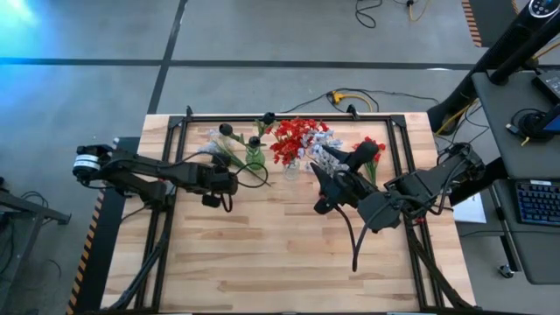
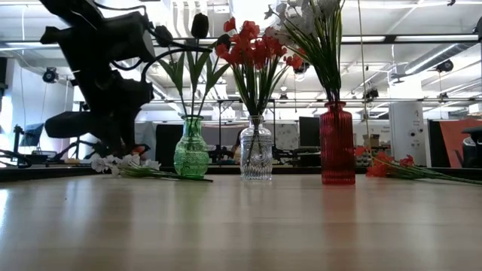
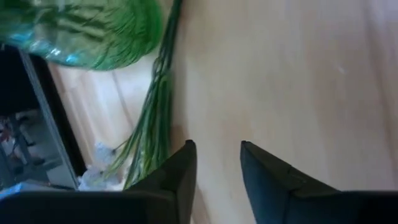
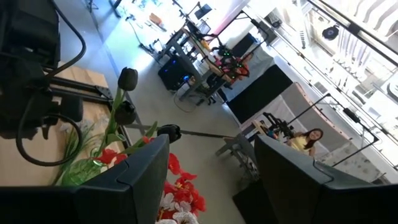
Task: Sort flowers into vase by color
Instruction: Put the white flowers into the red vase
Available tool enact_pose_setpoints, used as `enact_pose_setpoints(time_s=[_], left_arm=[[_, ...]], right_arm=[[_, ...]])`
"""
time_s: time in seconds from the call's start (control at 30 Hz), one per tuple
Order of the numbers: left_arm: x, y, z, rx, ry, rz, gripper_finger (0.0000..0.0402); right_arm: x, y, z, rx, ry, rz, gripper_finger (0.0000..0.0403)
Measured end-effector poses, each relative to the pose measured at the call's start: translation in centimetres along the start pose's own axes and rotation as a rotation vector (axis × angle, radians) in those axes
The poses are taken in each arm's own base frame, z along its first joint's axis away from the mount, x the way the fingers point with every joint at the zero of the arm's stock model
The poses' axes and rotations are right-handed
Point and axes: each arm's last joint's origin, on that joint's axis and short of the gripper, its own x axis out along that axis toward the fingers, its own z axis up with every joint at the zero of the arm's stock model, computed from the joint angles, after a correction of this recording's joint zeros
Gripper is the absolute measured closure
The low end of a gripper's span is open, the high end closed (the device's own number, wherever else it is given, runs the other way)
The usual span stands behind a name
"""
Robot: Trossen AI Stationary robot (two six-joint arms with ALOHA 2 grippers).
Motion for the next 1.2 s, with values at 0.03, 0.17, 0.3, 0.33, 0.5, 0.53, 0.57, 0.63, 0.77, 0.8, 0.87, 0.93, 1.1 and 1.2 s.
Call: enact_pose_setpoints(time_s=[0.03, 0.17, 0.3, 0.33, 0.5, 0.53, 0.57, 0.63, 0.77, 0.8, 0.87, 0.93, 1.1, 1.2], left_arm=[[0.1, 0.0, 0.0, 0.005, -0.007, -0.008, 0.0285], [0.2, -0.3, 0.2, -0.006, -0.033, -0.044, 0.0249], [0.2, -0.3, 0.3, -0.056, -0.037, -0.054, 0.0229], [0.1, -0.2, 0.3, -0.062, -0.033, -0.041, 0.0226], [0.0, 0.4, 0.3, -0.160, 0.003, 0.122, 0.0224], [0.1, 0.4, 0.4, -0.187, 0.000, 0.129, 0.0224], [0.2, 0.4, 0.4, -0.211, -0.009, 0.126, 0.0224], [0.3, 0.2, 0.2, -0.224, -0.007, 0.123, 0.0224], [0.8, -0.3, -0.4, -0.216, 0.020, 0.119, 0.0224], [0.9, -0.4, -0.5, -0.234, 0.021, 0.123, 0.0224], [1.1, -0.2, -0.5, -0.293, 0.023, 0.143, 0.0224], [1.3, 0.0, -0.6, -0.354, 0.027, 0.151, 0.0224], [1.5, 0.4, -0.9, -0.492, 0.031, 0.150, 0.0225], [1.8, 0.0, -1.1, -0.539, 0.029, 0.112, 0.0225]], right_arm=[[0.0, 0.0, 0.0, 0.000, 0.000, 0.000, 0.0174], [-0.2, 0.2, -0.2, 0.023, 0.006, 0.007, 0.0174], [-1.1, 0.5, -0.4, 0.060, 0.002, 0.007, 0.0174], [-1.5, 0.6, -0.3, 0.071, -0.004, 0.010, 0.0174], [-3.1, 1.0, -0.1, 0.111, -0.039, 0.052, 0.0174], [-3.4, 1.0, -0.1, 0.117, -0.044, 0.058, 0.0174], [-3.6, 1.1, 0.0, 0.119, -0.049, 0.064, 0.0174], [-4.0, 1.2, 0.0, 0.123, -0.057, 0.075, 0.0174], [-4.5, 1.3, 0.0, 0.124, -0.066, 0.087, 0.0174], [-4.6, 1.3, 0.0, 0.124, -0.068, 0.088, 0.0174], [-4.6, 1.3, 0.0, 0.124, -0.068, 0.089, 0.0174], [-4.6, 1.3, 0.0, 0.125, -0.068, 0.088, 0.0174], [-4.5, 1.3, 0.0, 0.126, -0.067, 0.088, 0.0174], [-4.5, 1.3, 0.0, 0.128, -0.067, 0.089, 0.0174]])
